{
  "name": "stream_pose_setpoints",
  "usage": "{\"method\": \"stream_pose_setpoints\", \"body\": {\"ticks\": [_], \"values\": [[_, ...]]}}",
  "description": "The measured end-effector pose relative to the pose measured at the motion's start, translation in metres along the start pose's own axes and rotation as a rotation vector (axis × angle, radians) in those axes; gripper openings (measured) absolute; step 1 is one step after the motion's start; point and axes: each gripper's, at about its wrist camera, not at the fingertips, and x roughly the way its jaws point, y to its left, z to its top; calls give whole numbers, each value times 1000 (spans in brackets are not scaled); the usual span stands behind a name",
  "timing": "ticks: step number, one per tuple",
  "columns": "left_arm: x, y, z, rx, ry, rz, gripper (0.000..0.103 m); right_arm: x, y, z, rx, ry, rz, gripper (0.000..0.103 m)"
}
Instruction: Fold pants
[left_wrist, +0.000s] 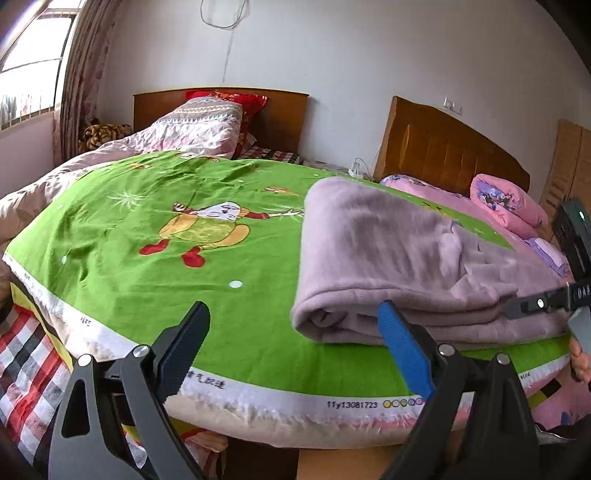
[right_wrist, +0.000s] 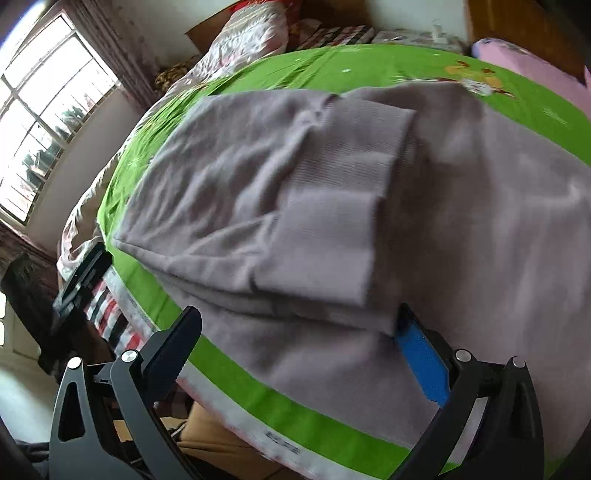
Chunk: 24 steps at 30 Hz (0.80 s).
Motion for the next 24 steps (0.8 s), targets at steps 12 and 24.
{"method": "stream_pose_setpoints", "body": {"ticks": [12, 24], "values": [[-8, 22, -10, -28, -6, 11, 95, -8, -43, 10, 216, -110, 150, 60], [-5, 3, -9, 69, 19, 38, 95, -7, -27, 8, 160, -201, 136, 27]]}}
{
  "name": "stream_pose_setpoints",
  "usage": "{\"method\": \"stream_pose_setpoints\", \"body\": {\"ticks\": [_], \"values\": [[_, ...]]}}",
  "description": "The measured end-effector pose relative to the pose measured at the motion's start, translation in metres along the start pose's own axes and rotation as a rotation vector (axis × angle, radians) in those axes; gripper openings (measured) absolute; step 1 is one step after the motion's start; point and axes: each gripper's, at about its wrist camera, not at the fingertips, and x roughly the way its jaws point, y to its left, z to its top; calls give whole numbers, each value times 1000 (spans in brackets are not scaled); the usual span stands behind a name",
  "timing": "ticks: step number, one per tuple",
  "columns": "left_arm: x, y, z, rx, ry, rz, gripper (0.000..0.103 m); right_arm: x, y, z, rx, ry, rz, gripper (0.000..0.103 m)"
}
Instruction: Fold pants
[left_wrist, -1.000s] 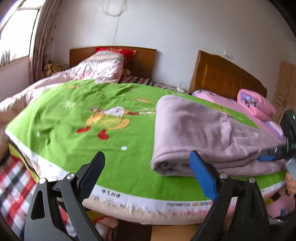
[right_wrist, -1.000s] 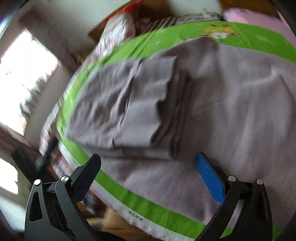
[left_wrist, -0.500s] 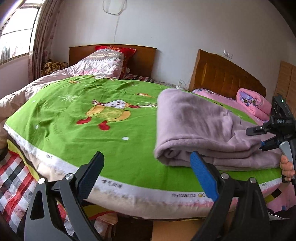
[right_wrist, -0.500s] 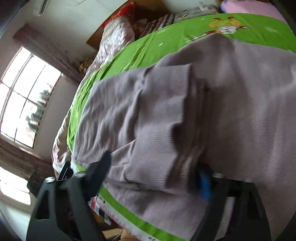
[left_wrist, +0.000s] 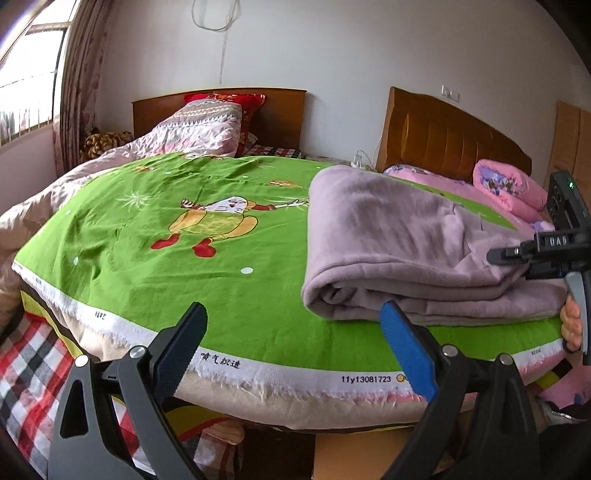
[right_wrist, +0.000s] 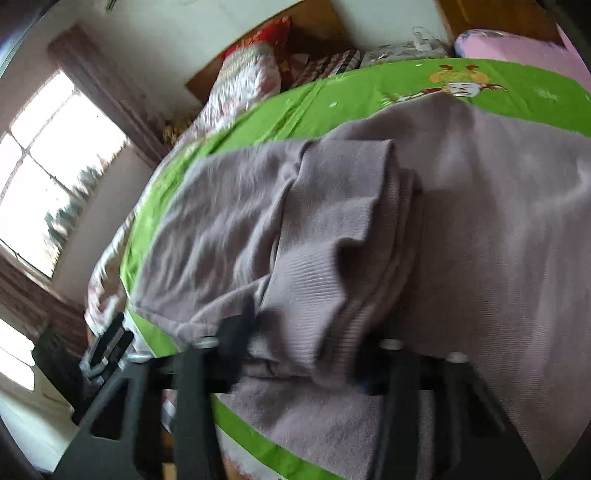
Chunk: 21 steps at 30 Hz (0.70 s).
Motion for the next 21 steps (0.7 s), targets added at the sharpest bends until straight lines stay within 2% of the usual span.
{"method": "stream_pose_setpoints", "body": {"ticks": [3, 7, 13, 16, 18, 19, 21], "values": [[0, -6, 2, 36, 12, 1, 96, -12, 4, 5, -1, -66, 35, 20], [5, -17, 8, 83, 26, -6, 97, -30, 31, 23, -63, -144, 65, 18], [25, -26, 34, 47, 48, -34, 97, -54, 89, 63, -188, -259, 123, 17], [39, -30, 45, 77, 61, 43, 97, -72, 114, 80, -238, -320, 170, 17], [53, -27, 50, 88, 100, 117, 97, -87, 128, 85, -278, -367, 182, 16], [57, -20, 52, 74, 109, 167, 98, -95, 130, 85, -294, -395, 181, 16], [54, -5, 52, 19, 107, 177, 99, -104, 123, 82, -291, -417, 173, 14]]}}
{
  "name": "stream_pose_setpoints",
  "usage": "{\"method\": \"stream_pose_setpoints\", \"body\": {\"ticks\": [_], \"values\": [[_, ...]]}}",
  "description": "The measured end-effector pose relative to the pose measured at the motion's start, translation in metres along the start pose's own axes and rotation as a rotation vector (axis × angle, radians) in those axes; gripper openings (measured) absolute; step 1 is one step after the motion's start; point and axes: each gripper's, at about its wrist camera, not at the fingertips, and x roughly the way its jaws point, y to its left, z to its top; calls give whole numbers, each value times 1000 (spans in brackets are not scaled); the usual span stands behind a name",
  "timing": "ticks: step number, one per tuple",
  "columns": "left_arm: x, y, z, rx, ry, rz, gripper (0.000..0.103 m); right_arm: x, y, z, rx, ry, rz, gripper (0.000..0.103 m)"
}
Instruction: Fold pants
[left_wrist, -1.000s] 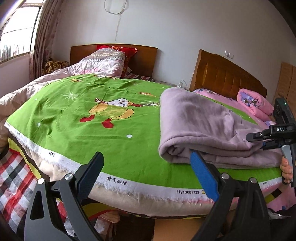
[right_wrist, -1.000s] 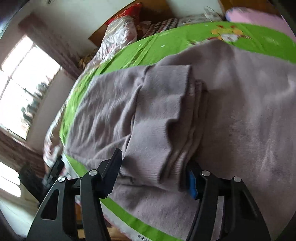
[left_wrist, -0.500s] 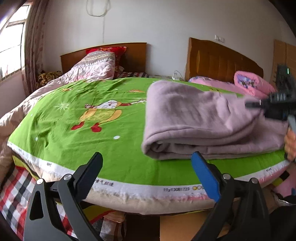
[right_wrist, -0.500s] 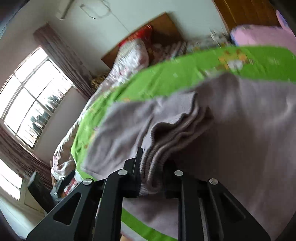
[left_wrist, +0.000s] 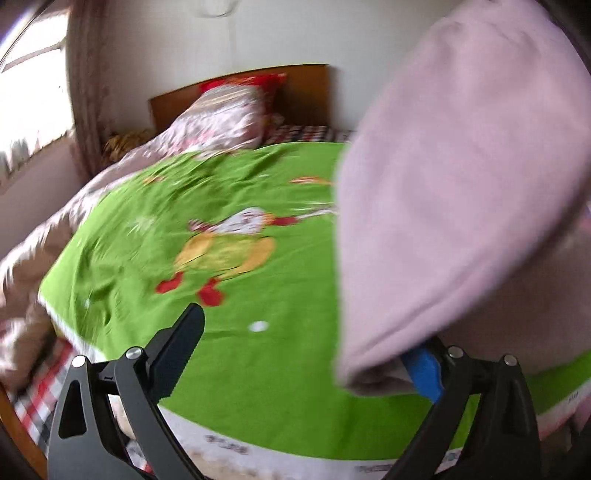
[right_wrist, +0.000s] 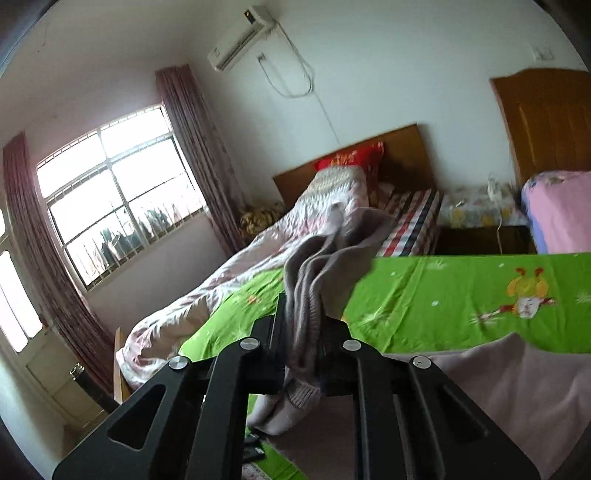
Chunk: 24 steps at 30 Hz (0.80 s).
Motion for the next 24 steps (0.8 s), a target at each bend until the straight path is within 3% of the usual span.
{"method": "stream_pose_setpoints", "body": {"ticks": [4, 9, 10, 14, 19, 24], "values": [[0, 23, -10, -62, 25, -25, 99, -11, -41, -36, 60, 44, -89, 14], [8, 13, -23, -31, 42, -19, 101, -4, -129, -140, 259, 265, -247, 14], [8, 12, -24, -26, 37, -8, 101, -4, -144, -157, 320, 303, -262, 9], [7, 12, -25, -18, 41, 0, 101, -14, -145, -152, 274, 280, -299, 8], [5, 9, -26, 0, 37, 26, 101, -19, -161, -149, 395, 293, -239, 9], [5, 10, -25, -7, 35, 26, 101, -12, -166, -148, 528, 405, -157, 9]]}}
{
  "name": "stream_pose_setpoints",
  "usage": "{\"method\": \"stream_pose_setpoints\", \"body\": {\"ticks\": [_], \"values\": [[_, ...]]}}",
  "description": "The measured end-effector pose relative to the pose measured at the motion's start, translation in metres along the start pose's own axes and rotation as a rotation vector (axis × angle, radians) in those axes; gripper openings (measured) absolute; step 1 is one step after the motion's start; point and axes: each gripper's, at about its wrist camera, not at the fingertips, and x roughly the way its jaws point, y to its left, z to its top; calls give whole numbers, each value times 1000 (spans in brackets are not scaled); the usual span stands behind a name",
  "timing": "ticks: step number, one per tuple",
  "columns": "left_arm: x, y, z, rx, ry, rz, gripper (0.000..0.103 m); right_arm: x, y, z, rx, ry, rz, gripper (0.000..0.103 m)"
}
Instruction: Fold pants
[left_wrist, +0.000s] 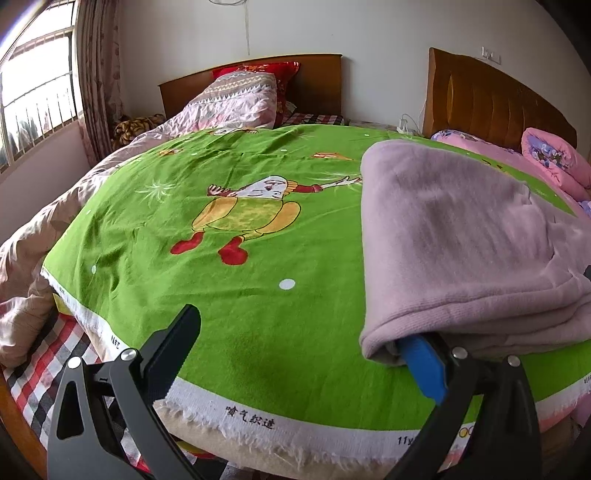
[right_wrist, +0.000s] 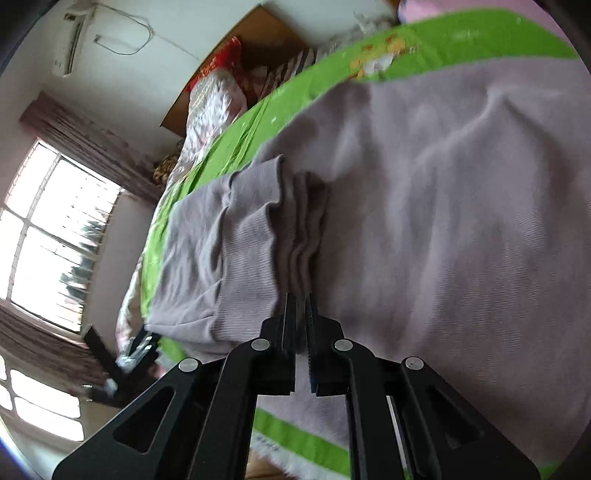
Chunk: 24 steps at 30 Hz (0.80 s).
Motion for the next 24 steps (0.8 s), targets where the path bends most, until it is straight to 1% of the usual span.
{"method": "stream_pose_setpoints", "body": {"ticks": [2, 4, 6, 7, 9, 11, 12, 13, 14, 15, 16, 18, 19, 24], "values": [[-1, -1, 0, 3, -4, 4, 101, 2, 6, 3, -28, 12, -26, 9], [-2, -2, 0, 10, -8, 9, 101, 9, 12, 8, -43, 42, -33, 9], [-2, -3, 0, 17, -13, 16, 101, 18, 18, 7, -71, 78, -75, 10], [-2, -3, -1, 18, -15, 18, 101, 22, 20, 6, -92, 79, -84, 10], [-2, -3, -1, 17, -18, 15, 101, 22, 24, 2, -128, 46, -86, 10], [-2, -2, -2, 9, -18, 5, 101, 19, 19, -1, -110, 30, -50, 10], [-1, -1, -2, 3, -17, -2, 101, 18, 11, -2, -63, 32, -2, 10], [-1, 0, -2, 0, -17, -6, 101, 18, 0, -2, 7, 48, 73, 10], [0, 2, -2, -5, -16, -13, 101, 19, -15, -2, 103, 77, 157, 10], [0, 2, -2, -9, -15, -16, 101, 20, -25, -1, 165, 84, 204, 10], [0, 2, -2, -10, -15, -16, 101, 20, -26, 0, 169, 84, 213, 10], [0, 0, -2, -2, -16, -9, 101, 22, -16, 3, 116, 133, 156, 10], [-1, -1, -2, 2, -17, -5, 101, 22, -11, 5, 99, 134, 127, 10], [-2, -3, -1, 15, -12, 9, 101, 30, 3, 11, 67, 152, 72, 10]]}}
